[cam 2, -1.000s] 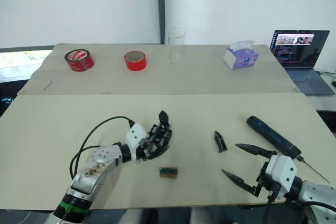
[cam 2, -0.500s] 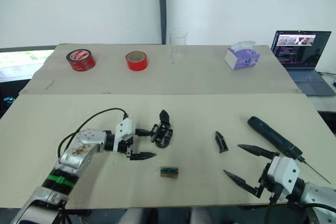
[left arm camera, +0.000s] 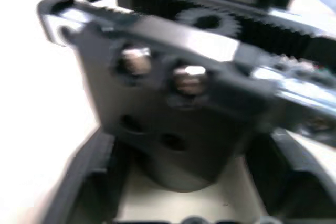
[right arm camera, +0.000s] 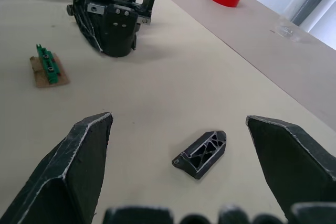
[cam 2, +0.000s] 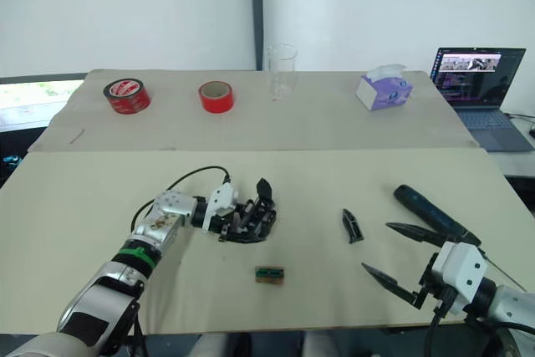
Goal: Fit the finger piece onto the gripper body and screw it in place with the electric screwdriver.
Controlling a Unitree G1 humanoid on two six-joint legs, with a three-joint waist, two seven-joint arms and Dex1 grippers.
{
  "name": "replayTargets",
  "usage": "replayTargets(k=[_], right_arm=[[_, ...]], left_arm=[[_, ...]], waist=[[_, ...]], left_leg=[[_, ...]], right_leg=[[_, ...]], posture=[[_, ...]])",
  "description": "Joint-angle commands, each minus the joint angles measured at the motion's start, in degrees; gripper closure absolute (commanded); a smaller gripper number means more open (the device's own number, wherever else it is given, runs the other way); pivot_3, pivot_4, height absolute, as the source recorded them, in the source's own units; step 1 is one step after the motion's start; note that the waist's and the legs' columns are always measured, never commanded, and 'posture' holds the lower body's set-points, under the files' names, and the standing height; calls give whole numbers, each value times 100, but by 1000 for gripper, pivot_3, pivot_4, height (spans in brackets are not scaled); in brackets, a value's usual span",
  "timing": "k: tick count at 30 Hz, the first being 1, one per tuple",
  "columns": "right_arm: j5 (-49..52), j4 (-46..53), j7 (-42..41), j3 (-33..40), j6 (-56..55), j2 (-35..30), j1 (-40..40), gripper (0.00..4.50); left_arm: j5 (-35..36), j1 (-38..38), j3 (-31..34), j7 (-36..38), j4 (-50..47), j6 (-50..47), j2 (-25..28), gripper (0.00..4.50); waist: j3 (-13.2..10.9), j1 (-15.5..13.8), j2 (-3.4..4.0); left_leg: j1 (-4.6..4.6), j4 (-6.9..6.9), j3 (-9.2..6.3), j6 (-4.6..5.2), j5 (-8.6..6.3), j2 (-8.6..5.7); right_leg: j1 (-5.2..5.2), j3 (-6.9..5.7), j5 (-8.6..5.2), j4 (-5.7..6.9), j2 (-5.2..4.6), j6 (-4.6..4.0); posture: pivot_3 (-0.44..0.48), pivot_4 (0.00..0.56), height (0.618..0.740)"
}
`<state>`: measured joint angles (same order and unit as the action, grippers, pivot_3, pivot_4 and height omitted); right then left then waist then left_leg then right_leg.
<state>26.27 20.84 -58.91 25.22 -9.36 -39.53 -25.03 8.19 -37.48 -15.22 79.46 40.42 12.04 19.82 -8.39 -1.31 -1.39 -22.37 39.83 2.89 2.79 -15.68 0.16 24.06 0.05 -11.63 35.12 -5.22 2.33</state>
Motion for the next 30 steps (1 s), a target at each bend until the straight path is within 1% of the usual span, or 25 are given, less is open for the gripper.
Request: replayTargets(k=[1, 3, 4, 8, 10, 11, 12, 13, 15, 17, 20, 30], right_arm=[[138, 131, 47, 172, -85, 71, -46, 0], [113, 113, 44, 161, -125, 105, -68, 0], [100, 100, 42, 156, -150, 128, -80, 0], [46, 92, 46, 120, -237, 211, -136, 0], [9, 102, 69, 74, -257, 257, -144, 0], [-6, 103, 76, 53, -267, 272, -144, 0], [-14, 118, 95, 27, -262, 288, -137, 0], [-21, 132, 104, -5, -254, 297, -124, 0], [-27, 151, 95, -68, -228, 309, -100, 0], [-28, 161, 71, -120, -207, 294, -73, 0], [-4, 152, 76, -164, -173, 247, 24, 0], [12, 96, 19, -178, -143, 198, 164, 0]], left_arm=[[-69, -51, 126, -57, 132, 309, 38, 2159], [7, -19, 240, -157, 49, 277, 54, 2159], [74, 55, 327, -301, -151, 113, 60, 2159], [163, 637, 541, -1098, -1494, -808, 79, 2159], [-107, 1060, 482, -1647, -2335, -1191, 122, 2159], [-150, 1249, 438, -1784, -2705, -1348, 149, 2159], [-88, 1451, 496, -2083, -3098, -1762, 84, 2159], [-34, 1636, 518, -2281, -3405, -2055, 35, 2159], [-41, 1913, 465, -2520, -3764, -2331, -11, 2159], [-77, 2005, 422, -2686, -3840, -2416, -64, 2159], [-120, 2000, 380, -2850, -3783, -2272, -146, 2159], [-107, 1910, 182, -2582, -3290, -1765, -99, 2159]], waist=[[0, 4, 0], [0, 12, 0], [0, 20, 0], [0, 57, 1], [0, 65, 1], [0, 64, 1], [0, 60, 1], [1, 60, 2], [1, 42, 2], [1, 28, 2], [1, 22, 3], [4, 19, 8]], left_leg=[[0, 0, 0, 0, 0, 1], [1, 0, 0, 0, 0, 2], [1, 0, 0, 0, 0, 2], [-1, -2, 0, 1, -1, 12], [-1, -2, 0, 2, -2, 13], [0, -3, 1, 2, -2, 14], [0, -4, 1, 2, -2, 15], [0, -3, 1, 2, -2, 15], [2, -2, 1, 2, -2, 15], [4, -1, 1, 1, -2, 15], [5, -1, 2, 2, -2, 13], [5, -3, 5, 2, -2, 11]], right_leg=[[0, 0, 0, 0, 0, 0], [0, 1, 0, 3, 0, 0], [1, 1, 1, 4, 1, 0], [5, 3, 1, 5, 3, 3], [7, 4, 1, 8, 2, 3], [7, 7, 1, 7, 2, 4], [7, 7, 1, 7, 2, 4], [7, 7, 1, 8, 1, 3], [4, 7, 1, 10, -4, 3], [2, 7, 2, 8, -4, 3], [3, 8, 1, 7, -2, 3], [2, 8, 1, 3, -2, 2]], posture=[[0, 150, 740], [0, 150, 740], [0, 150, 740], [0, 150, 740], [0, 150, 740], [0, 150, 740], [0, 150, 740], [0, 150, 740], [0, 150, 740], [0, 150, 740], [0, 150, 740], [0, 150, 740]])
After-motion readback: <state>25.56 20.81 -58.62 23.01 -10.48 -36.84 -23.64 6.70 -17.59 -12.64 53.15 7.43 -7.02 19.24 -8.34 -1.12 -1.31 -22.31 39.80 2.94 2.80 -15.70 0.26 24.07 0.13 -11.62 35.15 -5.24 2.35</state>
